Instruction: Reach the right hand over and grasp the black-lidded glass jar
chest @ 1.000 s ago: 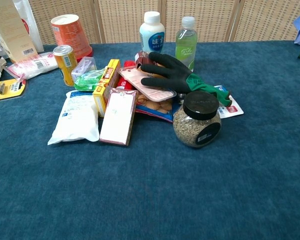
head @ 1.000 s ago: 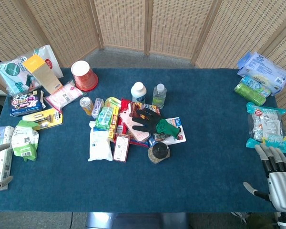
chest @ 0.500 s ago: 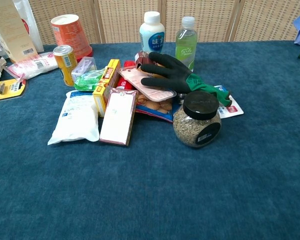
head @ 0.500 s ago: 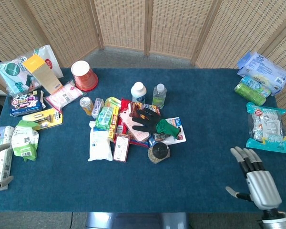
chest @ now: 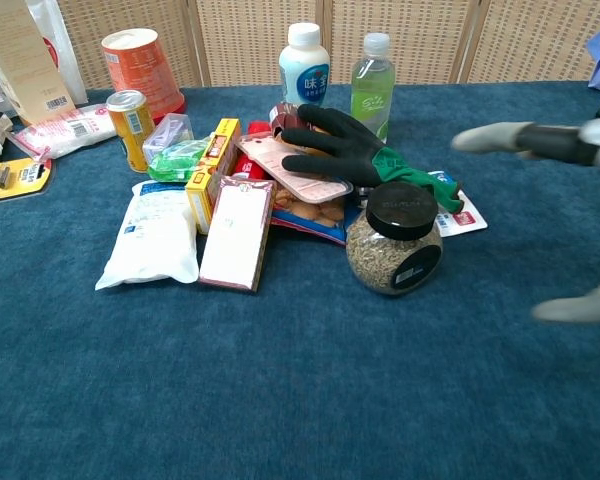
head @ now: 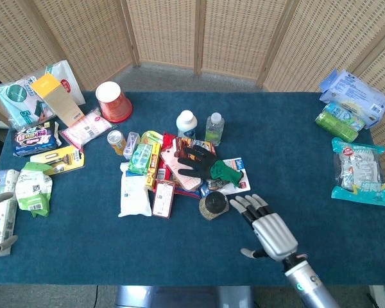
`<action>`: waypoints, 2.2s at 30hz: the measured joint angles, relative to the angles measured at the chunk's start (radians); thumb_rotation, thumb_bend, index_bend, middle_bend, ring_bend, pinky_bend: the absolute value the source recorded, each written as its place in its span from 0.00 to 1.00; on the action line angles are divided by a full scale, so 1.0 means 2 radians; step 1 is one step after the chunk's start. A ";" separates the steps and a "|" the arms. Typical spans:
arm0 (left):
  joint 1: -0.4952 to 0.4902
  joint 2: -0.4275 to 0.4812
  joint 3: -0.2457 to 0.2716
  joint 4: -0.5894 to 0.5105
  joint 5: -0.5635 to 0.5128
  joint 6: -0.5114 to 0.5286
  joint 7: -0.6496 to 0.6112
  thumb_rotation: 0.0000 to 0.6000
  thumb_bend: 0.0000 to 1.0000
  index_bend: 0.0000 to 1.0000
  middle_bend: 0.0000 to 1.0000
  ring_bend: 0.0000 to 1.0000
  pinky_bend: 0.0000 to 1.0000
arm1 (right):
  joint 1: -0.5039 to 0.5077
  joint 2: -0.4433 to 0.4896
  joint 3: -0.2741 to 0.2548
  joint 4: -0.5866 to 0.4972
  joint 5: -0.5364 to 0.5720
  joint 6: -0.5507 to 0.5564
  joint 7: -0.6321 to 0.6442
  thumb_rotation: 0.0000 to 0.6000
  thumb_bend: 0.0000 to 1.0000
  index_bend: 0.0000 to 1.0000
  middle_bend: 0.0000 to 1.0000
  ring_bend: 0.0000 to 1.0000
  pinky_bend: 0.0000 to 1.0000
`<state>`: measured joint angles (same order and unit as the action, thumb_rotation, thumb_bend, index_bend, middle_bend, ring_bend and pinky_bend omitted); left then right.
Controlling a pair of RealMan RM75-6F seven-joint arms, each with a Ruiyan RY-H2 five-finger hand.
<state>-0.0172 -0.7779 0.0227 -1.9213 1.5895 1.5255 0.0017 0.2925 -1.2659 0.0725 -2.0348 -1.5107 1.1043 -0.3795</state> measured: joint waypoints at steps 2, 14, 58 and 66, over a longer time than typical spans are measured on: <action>0.000 0.000 0.000 0.000 -0.001 -0.001 -0.001 1.00 0.00 0.23 0.00 0.00 0.00 | 0.017 -0.026 0.013 0.004 0.029 -0.012 -0.027 1.00 0.00 0.00 0.00 0.00 0.00; -0.003 0.002 -0.003 0.002 -0.010 -0.007 -0.006 1.00 0.00 0.23 0.00 0.00 0.00 | 0.090 -0.116 0.049 0.059 0.136 -0.034 -0.121 1.00 0.00 0.00 0.00 0.00 0.00; -0.009 0.003 0.002 -0.002 -0.009 -0.022 -0.007 1.00 0.00 0.23 0.00 0.00 0.00 | 0.116 -0.093 0.051 0.062 0.063 0.056 -0.057 1.00 0.04 0.49 0.58 0.32 0.50; -0.010 0.004 0.005 -0.004 -0.005 -0.026 -0.005 1.00 0.00 0.23 0.00 0.00 0.00 | 0.132 -0.032 0.101 -0.059 0.077 0.071 -0.149 1.00 0.04 0.49 0.58 0.32 0.50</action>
